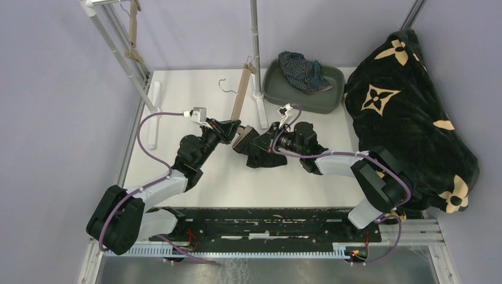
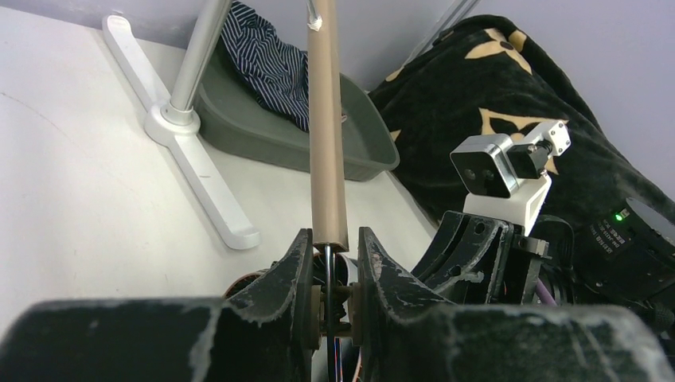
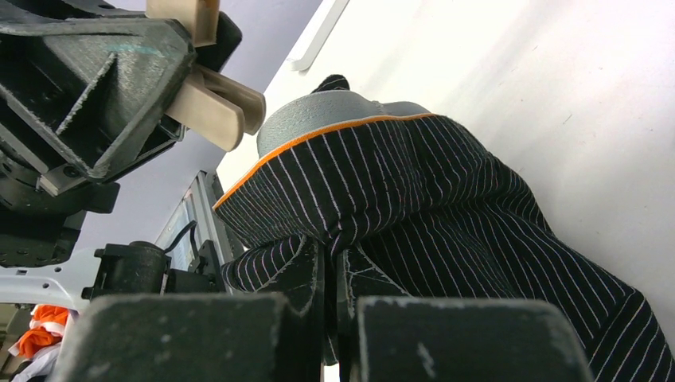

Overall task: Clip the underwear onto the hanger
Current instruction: Clamp the underwear onto the hanger.

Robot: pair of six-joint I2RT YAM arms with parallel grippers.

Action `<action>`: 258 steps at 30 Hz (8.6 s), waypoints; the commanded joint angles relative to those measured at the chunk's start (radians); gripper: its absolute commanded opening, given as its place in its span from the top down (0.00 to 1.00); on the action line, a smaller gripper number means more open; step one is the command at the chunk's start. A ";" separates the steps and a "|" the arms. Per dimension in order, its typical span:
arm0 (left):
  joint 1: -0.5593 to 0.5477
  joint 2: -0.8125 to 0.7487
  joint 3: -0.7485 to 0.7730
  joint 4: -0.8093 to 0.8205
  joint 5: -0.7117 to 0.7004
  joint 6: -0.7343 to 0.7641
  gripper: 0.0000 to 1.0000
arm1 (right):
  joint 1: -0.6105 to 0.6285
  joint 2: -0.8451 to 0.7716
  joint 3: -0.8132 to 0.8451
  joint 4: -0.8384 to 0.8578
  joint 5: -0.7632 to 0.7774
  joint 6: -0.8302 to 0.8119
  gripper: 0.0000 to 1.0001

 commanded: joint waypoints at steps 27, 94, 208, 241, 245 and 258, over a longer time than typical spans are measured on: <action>0.068 0.098 0.019 0.216 0.176 -0.149 0.97 | -0.014 0.013 0.024 0.112 -0.061 -0.014 1.00; 0.119 0.207 0.053 0.332 0.357 -0.266 0.97 | -0.039 0.084 0.077 0.174 -0.147 0.016 0.99; 0.115 0.185 0.145 0.054 0.418 -0.127 0.97 | -0.060 0.069 0.191 0.110 -0.174 0.027 1.00; 0.111 0.210 0.134 0.074 0.427 -0.135 0.56 | -0.071 0.080 0.162 0.117 -0.213 0.043 0.99; 0.110 0.209 0.120 0.065 0.424 -0.134 0.57 | -0.067 0.088 0.133 0.103 -0.223 0.045 0.98; 0.111 0.167 0.082 -0.062 0.339 -0.094 0.60 | -0.061 0.089 0.041 -0.100 -0.172 -0.017 0.50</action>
